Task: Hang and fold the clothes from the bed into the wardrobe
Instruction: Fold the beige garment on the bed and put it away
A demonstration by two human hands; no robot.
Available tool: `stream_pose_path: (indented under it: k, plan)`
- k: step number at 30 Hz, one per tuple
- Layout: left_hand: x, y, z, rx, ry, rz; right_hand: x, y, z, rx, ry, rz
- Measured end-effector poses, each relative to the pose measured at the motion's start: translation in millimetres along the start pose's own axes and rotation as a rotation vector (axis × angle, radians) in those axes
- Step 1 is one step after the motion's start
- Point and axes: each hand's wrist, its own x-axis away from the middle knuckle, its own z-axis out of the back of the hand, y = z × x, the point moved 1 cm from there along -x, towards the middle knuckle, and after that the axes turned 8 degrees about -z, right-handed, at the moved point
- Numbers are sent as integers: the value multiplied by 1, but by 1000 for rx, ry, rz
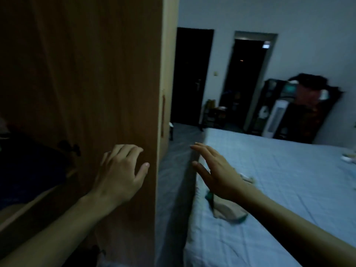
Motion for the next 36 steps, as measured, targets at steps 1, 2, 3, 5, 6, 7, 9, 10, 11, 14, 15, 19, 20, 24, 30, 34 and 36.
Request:
stream_pose_path:
  k: [1, 2, 3, 5, 6, 7, 9, 10, 11, 14, 15, 19, 20, 24, 30, 34, 36]
  plan:
    - [-2, 11, -10, 44, -2, -26, 13, 11, 8, 21, 9, -40]
    - [-5, 22, -19, 85, -8, -51, 26, 21, 17, 39, 20, -82]
    - [-8, 35, -27, 122, -13, -75, 38, 31, 24, 49, 30, -125]
    - [-15, 62, -42, 190, -11, -117, 60, 51, 39, 39, 51, -210]
    - [-19, 77, -49, 225, -8, -128, 70, 61, 45, 29, 65, -244]
    - [-23, 93, -55, 266, -8, -128, 80, 71, 51, 28, 85, -269]
    - [-30, 124, -68, 354, -16, -108, 97, 90, 61, 27, 122, -305]
    - [-32, 140, -74, 391, -26, -93, 103, 98, 65, 20, 136, -323]
    - [-34, 154, -82, 421, -39, -79, 109, 107, 69, 12, 150, -340]
    - [-33, 192, -109, 458, -68, -65, 125, 136, 79, -1, 179, -366]
    - [-33, 204, -118, 456, -77, -66, 130, 148, 82, -5, 185, -371]
    - [-41, 250, -148, 432, -124, -71, 150, 202, 93, -37, 206, -377]
    - [-45, 262, -154, 418, -127, -69, 154, 217, 97, -51, 211, -377]
    - [-66, 316, -174, 371, -146, -39, 167, 278, 113, -109, 208, -387]
    - [-75, 385, -208, 319, -203, -32, 184, 352, 125, -141, 193, -403]
    - [-81, 398, -234, 281, -255, -39, 184, 391, 125, -146, 195, -419]
    - [-87, 397, -249, 289, -274, -21, 180, 406, 122, -161, 202, -434]
